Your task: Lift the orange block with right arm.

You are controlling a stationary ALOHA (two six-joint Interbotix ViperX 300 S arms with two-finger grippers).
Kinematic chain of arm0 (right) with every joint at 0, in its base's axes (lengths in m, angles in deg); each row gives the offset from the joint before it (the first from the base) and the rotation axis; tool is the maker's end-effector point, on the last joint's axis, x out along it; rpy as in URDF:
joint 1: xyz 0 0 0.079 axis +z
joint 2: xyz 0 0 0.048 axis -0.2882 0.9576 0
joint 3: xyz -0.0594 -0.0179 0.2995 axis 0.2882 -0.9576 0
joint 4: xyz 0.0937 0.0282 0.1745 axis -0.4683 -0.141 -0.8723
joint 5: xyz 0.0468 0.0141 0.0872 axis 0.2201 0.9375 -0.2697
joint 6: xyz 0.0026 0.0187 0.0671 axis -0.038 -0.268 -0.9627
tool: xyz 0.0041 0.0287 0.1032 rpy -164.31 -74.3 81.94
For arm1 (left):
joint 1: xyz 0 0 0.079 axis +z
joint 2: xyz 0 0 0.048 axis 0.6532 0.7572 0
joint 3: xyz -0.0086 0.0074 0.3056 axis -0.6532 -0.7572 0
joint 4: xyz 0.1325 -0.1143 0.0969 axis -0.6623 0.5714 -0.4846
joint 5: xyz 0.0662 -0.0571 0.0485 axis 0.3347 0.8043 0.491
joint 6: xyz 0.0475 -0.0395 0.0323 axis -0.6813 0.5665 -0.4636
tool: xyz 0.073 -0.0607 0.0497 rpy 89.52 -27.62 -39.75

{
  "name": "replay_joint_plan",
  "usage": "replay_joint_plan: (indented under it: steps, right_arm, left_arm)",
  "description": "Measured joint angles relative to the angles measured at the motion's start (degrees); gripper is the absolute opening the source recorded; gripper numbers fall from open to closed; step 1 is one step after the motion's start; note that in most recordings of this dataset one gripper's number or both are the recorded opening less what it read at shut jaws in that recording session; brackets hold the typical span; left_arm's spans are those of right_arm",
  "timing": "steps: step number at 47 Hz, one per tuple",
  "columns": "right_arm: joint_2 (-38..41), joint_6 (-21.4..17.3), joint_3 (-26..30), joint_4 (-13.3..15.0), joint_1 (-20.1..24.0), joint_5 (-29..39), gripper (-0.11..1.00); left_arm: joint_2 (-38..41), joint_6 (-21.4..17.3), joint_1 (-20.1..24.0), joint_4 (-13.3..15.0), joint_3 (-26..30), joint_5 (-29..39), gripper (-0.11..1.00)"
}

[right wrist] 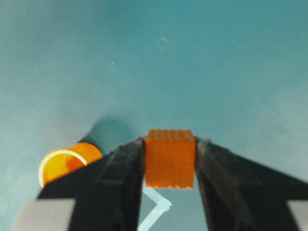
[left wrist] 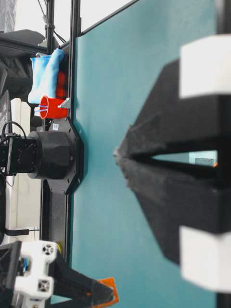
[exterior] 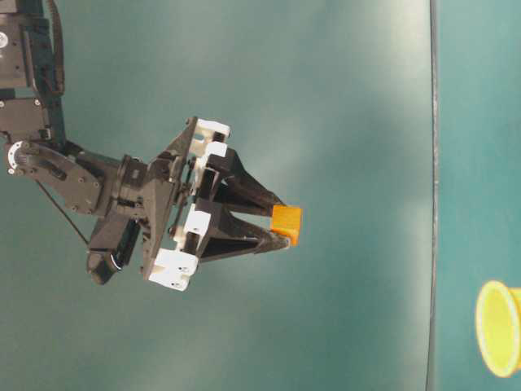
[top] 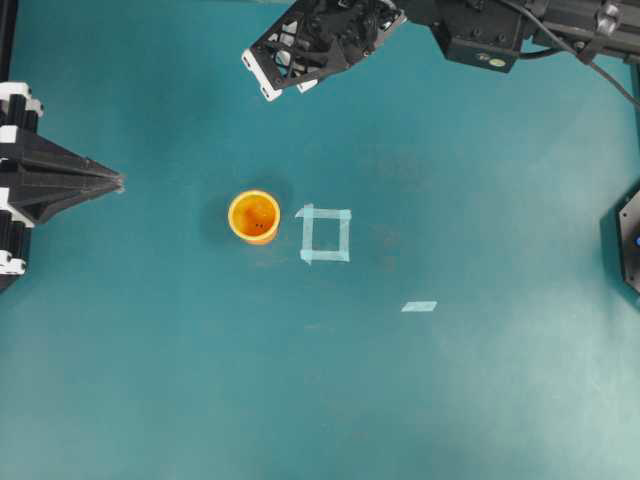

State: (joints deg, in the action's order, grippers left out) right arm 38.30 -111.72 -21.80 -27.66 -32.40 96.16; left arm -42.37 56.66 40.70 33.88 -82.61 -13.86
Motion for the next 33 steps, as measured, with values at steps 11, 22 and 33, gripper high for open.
replay_joint_plan:
  steps: [11,22,33]
  right_arm:
    - [0.00,0.00,0.35,0.00,0.00,0.00,0.39]
    - [0.00,0.00,0.44,0.00,-0.09,0.00,0.39]
    - [0.00,0.00,0.44,0.00,-0.09,0.00,0.39]
  left_arm:
    - [0.00,0.00,0.09,-0.09,0.00,0.00,0.00]
    - [0.00,-0.09,0.00,0.00,0.00,0.00,0.00]
    - [0.00,-0.09,0.00,-0.09,0.00,0.18,0.00]
